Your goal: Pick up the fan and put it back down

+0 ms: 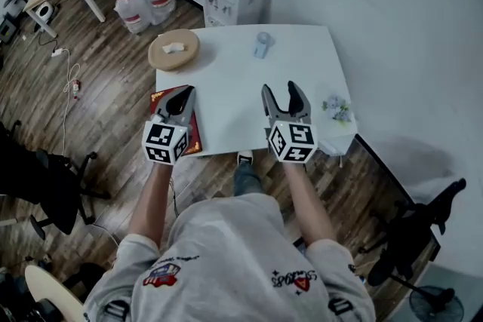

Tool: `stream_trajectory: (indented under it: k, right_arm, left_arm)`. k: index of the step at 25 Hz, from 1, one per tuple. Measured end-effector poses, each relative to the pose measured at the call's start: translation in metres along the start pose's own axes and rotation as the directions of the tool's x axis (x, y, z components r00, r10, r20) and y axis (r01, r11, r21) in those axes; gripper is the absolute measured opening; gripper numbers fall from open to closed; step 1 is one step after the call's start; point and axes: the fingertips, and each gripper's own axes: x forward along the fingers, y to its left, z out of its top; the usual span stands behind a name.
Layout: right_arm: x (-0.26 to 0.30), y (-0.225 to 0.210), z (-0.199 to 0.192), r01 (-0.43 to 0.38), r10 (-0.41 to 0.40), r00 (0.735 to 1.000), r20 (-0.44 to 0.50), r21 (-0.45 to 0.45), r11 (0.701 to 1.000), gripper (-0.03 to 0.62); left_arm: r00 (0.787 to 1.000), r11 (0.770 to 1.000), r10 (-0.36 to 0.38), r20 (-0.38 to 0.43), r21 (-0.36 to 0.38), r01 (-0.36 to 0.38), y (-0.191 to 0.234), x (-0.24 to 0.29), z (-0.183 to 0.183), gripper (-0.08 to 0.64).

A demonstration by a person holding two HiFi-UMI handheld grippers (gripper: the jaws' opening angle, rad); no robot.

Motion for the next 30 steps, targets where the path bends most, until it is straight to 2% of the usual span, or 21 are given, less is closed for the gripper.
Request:
stream_trajectory:
  k: [6, 13, 22, 27, 30]
  right_arm:
    - [0.1, -0.06, 0.016, -0.086, 0.086, 0.996, -0.033, -0.002, 0.996, 0.279]
    - [0.186, -0.104, 0.0, -0.14, 0.143, 0.982, -0.12, 0.039, 0.989, 0.284]
    - [0.232, -0.119, -0.031, -0.133, 0.144, 0.971, -0.19, 0.069, 0.989, 0.29]
    - [0.25, -0.123, -0.048, -0.101, 0.116, 0.967, -0.227, 0.079, 0.992, 0.298]
    - [0.266, -0.125, -0.069, -0.075, 0.105, 0.955, -0.276, 0.119, 0.99, 0.307]
  left_arm:
    - [0.997, 0.997, 0.074, -0.012, -0.024, -0.074, 0.024, 0.098, 0.022, 0.005]
    - [0.992, 0.993, 0.115, -0.053, -0.016, -0.116, 0.042, 0.175, 0.029, 0.005]
    - [0.988, 0.992, 0.116, -0.104, -0.042, -0.121, 0.066, 0.214, 0.01, 0.005]
    - [0.988, 0.994, 0.095, -0.125, -0.051, -0.102, 0.078, 0.224, 0.001, 0.005]
    - [0.986, 0.994, 0.093, -0.136, -0.049, -0.1, 0.09, 0.223, -0.005, 0.005]
